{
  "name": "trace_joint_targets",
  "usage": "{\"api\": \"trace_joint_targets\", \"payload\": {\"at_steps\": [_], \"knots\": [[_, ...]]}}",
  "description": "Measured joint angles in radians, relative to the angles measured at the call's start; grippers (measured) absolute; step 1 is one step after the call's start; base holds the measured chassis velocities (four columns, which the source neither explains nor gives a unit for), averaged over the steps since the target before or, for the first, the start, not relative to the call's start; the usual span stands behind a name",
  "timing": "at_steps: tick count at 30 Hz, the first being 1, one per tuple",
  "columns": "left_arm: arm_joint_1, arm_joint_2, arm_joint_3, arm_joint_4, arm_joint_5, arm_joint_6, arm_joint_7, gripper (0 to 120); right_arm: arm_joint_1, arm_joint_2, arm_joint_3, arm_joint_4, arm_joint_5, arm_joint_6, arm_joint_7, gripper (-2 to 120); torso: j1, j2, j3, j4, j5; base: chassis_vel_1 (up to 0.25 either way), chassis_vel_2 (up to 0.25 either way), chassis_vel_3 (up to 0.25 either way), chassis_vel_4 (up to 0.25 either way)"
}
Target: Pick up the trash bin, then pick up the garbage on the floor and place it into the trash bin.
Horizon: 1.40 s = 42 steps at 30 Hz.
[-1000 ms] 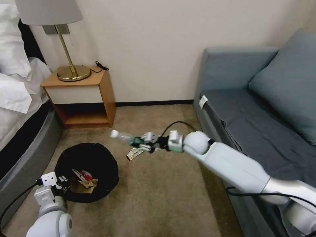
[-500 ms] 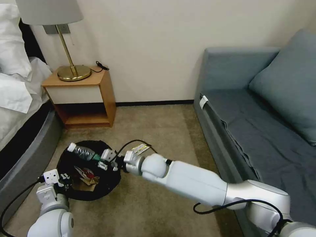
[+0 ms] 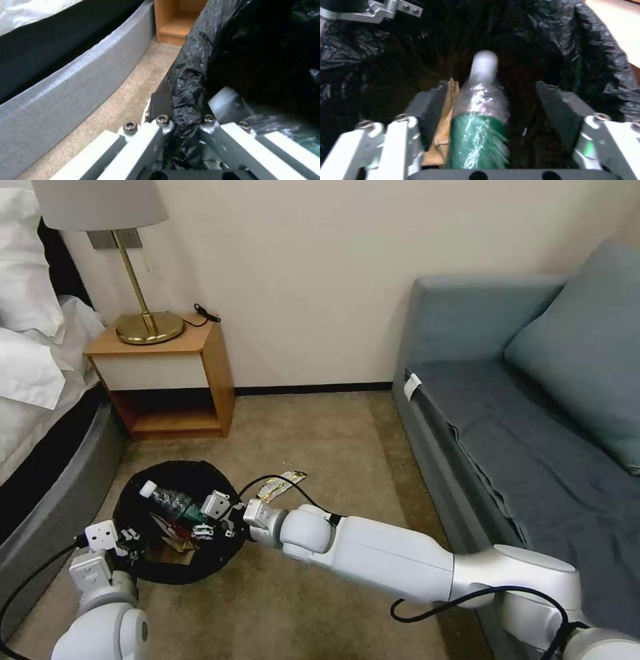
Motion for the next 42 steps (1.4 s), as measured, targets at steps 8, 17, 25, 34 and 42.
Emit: {"api": "trace_joint_targets", "payload": {"at_steps": [8, 17, 25, 34, 42], "knots": [[0.002, 0.0, -0.006, -0.004, -0.014, 0.004, -0.002, 2, 0.008, -0.015, 0.044, 0.04, 0.015, 0.0, 0.011, 99, 0.0, 0.0, 0.0, 0.0002, 0.0001, 0.0, 0.0, 0.0, 0.0], [0.003, 0.0, -0.016, -0.011, -0.029, 0.027, -0.015, 2, -0.057, -0.217, 0.345, 0.28, 0.055, 0.035, 0.031, 100, 0.0, 0.0, 0.0, -0.0001, 0.0004, 0.0, 0.0, 0.0, 0.0], [0.001, 0.0, -0.016, -0.022, -0.071, 0.066, -0.047, 2, -0.36, -0.443, 0.771, 0.576, 0.014, 0.014, 0.082, 100, 0.0, 0.0, 0.0, -0.0002, 0.0002, 0.0, 0.0, 0.0, 0.0], [0.016, 0.0, -0.039, -0.059, -0.091, 0.078, -0.061, 2, -0.947, -0.384, 1.177, 0.831, -0.174, 0.006, 0.249, 100, 0.0, 0.0, 0.0, -0.0002, 0.0003, 0.0, 0.0, 0.0, 0.0], [0.03, 0.0, -0.043, -0.093, -0.086, 0.076, -0.06, 2, -1.134, -0.149, 1.129, 0.862, -0.362, 0.014, 0.33, 100, 0.0, 0.0, 0.0, 0.0001, -0.0001, 0.0, 0.0, 0.0, 0.0]]}}
